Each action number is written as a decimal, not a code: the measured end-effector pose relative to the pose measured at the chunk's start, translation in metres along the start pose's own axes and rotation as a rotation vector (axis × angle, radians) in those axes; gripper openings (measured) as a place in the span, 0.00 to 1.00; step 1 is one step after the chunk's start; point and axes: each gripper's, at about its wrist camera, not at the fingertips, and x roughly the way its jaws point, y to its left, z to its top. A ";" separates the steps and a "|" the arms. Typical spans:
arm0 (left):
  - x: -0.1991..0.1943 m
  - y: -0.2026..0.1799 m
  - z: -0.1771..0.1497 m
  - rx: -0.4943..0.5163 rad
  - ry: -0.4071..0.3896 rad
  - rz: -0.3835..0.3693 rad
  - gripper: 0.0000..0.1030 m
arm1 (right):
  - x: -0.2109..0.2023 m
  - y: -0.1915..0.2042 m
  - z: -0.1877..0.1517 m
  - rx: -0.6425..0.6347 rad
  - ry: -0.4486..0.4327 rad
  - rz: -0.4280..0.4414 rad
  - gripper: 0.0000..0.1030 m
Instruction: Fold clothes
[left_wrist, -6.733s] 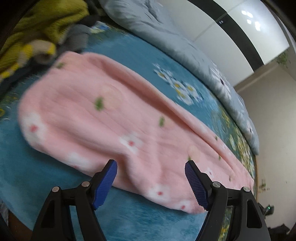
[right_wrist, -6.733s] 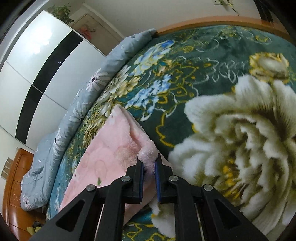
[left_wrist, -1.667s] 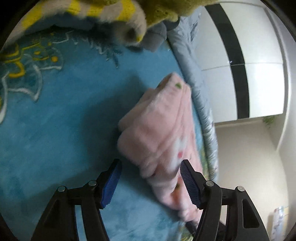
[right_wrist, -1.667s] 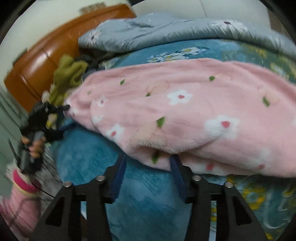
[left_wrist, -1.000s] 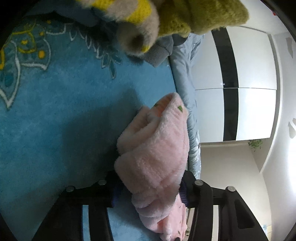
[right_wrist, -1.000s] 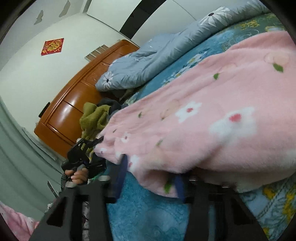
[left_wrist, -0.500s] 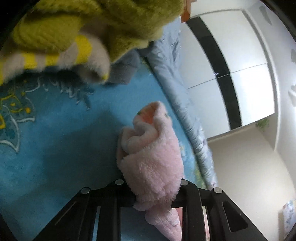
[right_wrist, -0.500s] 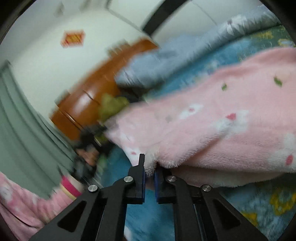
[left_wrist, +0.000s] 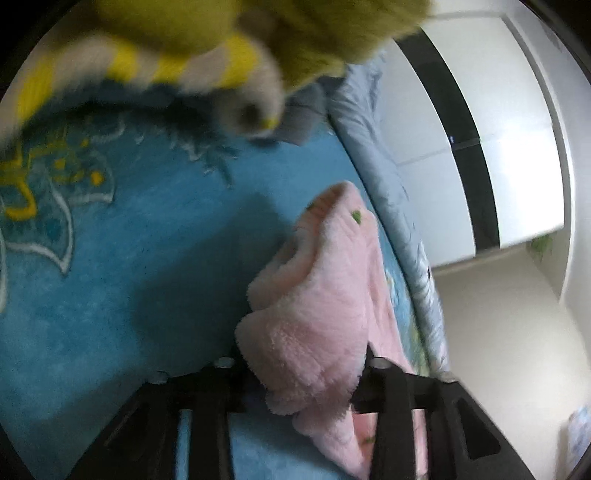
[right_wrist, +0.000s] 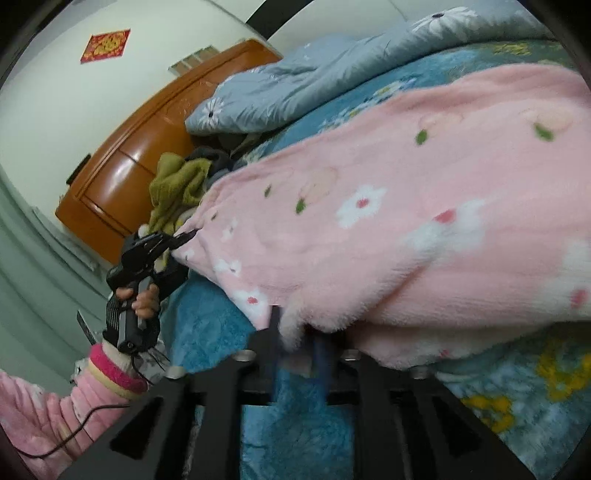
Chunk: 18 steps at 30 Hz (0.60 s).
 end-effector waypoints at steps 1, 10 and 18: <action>-0.005 -0.006 -0.001 0.033 0.008 0.036 0.59 | -0.013 -0.002 -0.001 0.009 -0.019 -0.002 0.50; -0.050 -0.063 -0.010 0.329 -0.169 0.292 0.71 | -0.180 -0.072 -0.011 0.212 -0.409 -0.335 0.52; 0.017 -0.138 -0.065 0.544 0.001 0.186 0.72 | -0.310 -0.187 -0.019 0.626 -0.719 -0.673 0.52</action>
